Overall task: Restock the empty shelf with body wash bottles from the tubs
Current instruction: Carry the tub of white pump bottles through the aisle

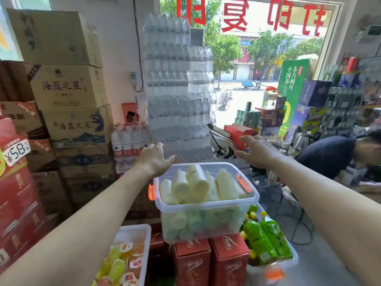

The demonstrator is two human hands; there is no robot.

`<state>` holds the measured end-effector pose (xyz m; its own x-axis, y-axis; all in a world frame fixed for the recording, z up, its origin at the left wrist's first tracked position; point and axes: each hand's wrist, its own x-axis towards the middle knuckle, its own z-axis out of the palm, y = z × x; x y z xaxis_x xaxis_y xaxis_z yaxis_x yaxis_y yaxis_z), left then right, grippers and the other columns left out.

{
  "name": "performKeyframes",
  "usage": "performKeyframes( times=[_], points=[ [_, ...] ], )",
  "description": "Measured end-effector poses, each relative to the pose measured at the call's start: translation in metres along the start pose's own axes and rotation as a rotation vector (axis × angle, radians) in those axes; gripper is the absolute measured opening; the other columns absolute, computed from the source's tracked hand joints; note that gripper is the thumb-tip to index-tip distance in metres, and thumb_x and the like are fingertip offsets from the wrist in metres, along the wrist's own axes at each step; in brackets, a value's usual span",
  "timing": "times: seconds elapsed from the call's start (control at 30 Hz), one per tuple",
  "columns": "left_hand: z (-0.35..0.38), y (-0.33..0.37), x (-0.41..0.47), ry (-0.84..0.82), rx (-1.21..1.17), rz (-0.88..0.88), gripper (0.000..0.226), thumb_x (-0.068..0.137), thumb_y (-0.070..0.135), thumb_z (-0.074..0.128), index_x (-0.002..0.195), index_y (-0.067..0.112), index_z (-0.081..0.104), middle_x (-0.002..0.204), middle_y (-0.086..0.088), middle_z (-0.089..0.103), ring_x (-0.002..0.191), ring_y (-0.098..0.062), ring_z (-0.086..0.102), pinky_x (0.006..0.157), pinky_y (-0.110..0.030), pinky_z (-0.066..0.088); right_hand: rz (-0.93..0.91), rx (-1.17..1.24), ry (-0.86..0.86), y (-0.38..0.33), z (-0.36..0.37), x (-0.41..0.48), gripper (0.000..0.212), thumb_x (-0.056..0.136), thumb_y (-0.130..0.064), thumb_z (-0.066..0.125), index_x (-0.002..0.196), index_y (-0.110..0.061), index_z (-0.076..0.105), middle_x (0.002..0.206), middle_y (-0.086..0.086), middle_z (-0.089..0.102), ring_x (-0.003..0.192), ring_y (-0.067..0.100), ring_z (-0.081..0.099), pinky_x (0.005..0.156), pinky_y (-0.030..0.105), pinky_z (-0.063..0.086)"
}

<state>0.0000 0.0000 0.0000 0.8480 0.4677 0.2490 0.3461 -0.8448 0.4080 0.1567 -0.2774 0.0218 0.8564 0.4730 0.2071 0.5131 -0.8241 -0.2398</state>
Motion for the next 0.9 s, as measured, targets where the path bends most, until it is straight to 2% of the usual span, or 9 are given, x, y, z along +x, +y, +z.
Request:
performKeyframes(
  times=[0.23, 0.33, 0.4, 0.43, 0.53, 0.6, 0.67, 0.77, 0.9],
  points=[
    [0.047, -0.031, 0.032, -0.086, -0.125, -0.205, 0.057, 0.093, 0.051, 0.056, 0.131, 0.008, 0.050, 0.131, -0.011, 0.057, 0.119, -0.027, 0.053, 0.096, -0.035, 0.042, 0.105, 0.095, -0.084, 0.040, 0.049, 0.058, 0.064, 0.095, -0.054, 0.056, 0.148, -0.020, 0.041, 0.147, 0.015, 0.047, 0.129, 0.030, 0.051, 0.103, 0.036, 0.043],
    [0.080, -0.049, 0.049, -0.085, -0.134, -0.333, 0.040, 0.094, 0.051, 0.055, 0.098, 0.011, 0.056, 0.106, -0.008, 0.063, 0.102, -0.029, 0.058, 0.078, -0.036, 0.042, 0.160, 0.196, -0.186, 0.068, 0.083, 0.088, 0.058, 0.097, -0.049, 0.055, 0.143, -0.014, 0.049, 0.139, 0.011, 0.057, 0.124, 0.029, 0.055, 0.091, 0.029, 0.043],
    [0.103, -0.061, 0.060, -0.073, -0.092, -0.413, 0.046, 0.094, 0.052, 0.053, 0.073, 0.010, 0.051, 0.094, -0.020, 0.066, 0.093, -0.037, 0.061, 0.062, -0.036, 0.035, 0.229, 0.301, -0.245, 0.091, 0.108, 0.107, 0.051, 0.098, -0.048, 0.054, 0.132, -0.010, 0.060, 0.126, 0.012, 0.065, 0.113, 0.030, 0.061, 0.089, 0.035, 0.048],
    [0.113, -0.066, 0.064, -0.061, -0.085, -0.459, 0.052, 0.094, 0.052, 0.053, 0.071, 0.006, 0.053, 0.093, -0.023, 0.066, 0.092, -0.039, 0.062, 0.060, -0.035, 0.032, 0.267, 0.362, -0.266, 0.104, 0.122, 0.116, 0.049, 0.097, -0.048, 0.054, 0.121, -0.007, 0.066, 0.112, 0.012, 0.069, 0.100, 0.030, 0.064, 0.089, 0.040, 0.052],
    [0.139, -0.072, 0.072, -0.013, -0.122, -0.608, 0.061, 0.094, 0.053, 0.051, 0.080, -0.006, 0.062, 0.092, -0.026, 0.066, 0.090, -0.041, 0.062, 0.063, -0.035, 0.036, 0.415, 0.568, -0.321, 0.131, 0.155, 0.131, 0.046, 0.094, -0.047, 0.061, 0.091, -0.002, 0.071, 0.068, 0.010, 0.063, 0.066, 0.026, 0.059, 0.075, 0.046, 0.060],
    [0.152, -0.072, 0.075, 0.021, -0.163, -0.684, 0.059, 0.095, 0.052, 0.050, 0.073, 0.000, 0.063, 0.091, -0.026, 0.068, 0.087, -0.041, 0.062, 0.067, -0.037, 0.042, 0.502, 0.768, -0.373, 0.142, 0.173, 0.135, 0.039, 0.093, -0.041, 0.066, 0.087, -0.003, 0.071, 0.054, 0.005, 0.055, 0.051, 0.022, 0.050, 0.055, 0.034, 0.054],
    [0.160, -0.071, 0.077, 0.097, -0.227, -0.768, 0.058, 0.095, 0.051, 0.051, 0.069, 0.002, 0.066, 0.088, -0.027, 0.069, 0.086, -0.042, 0.063, 0.074, -0.040, 0.047, 0.533, 0.935, -0.405, 0.148, 0.185, 0.136, 0.032, 0.093, -0.034, 0.068, 0.090, -0.003, 0.069, 0.052, 0.003, 0.047, 0.045, 0.018, 0.043, 0.051, 0.026, 0.045],
    [0.165, -0.072, 0.083, 0.218, -0.338, -0.904, 0.054, 0.090, 0.052, 0.054, 0.074, 0.003, 0.067, 0.089, -0.025, 0.068, 0.084, -0.040, 0.063, 0.076, -0.039, 0.048, 0.498, 1.044, -0.420, 0.154, 0.196, 0.140, 0.028, 0.091, -0.030, 0.072, 0.093, -0.002, 0.072, 0.047, -0.002, 0.052, 0.038, 0.013, 0.045, 0.051, 0.027, 0.045],
    [0.168, -0.080, 0.086, 0.227, -0.344, -0.897, 0.048, 0.092, 0.050, 0.056, 0.068, 0.009, 0.063, 0.084, -0.018, 0.064, 0.083, -0.039, 0.061, 0.074, -0.040, 0.047, 0.470, 1.115, -0.417, 0.157, 0.202, 0.143, 0.035, 0.082, -0.035, 0.080, 0.084, 0.000, 0.076, 0.061, 0.007, 0.062, 0.049, 0.020, 0.054, 0.056, 0.032, 0.051]
  ],
)
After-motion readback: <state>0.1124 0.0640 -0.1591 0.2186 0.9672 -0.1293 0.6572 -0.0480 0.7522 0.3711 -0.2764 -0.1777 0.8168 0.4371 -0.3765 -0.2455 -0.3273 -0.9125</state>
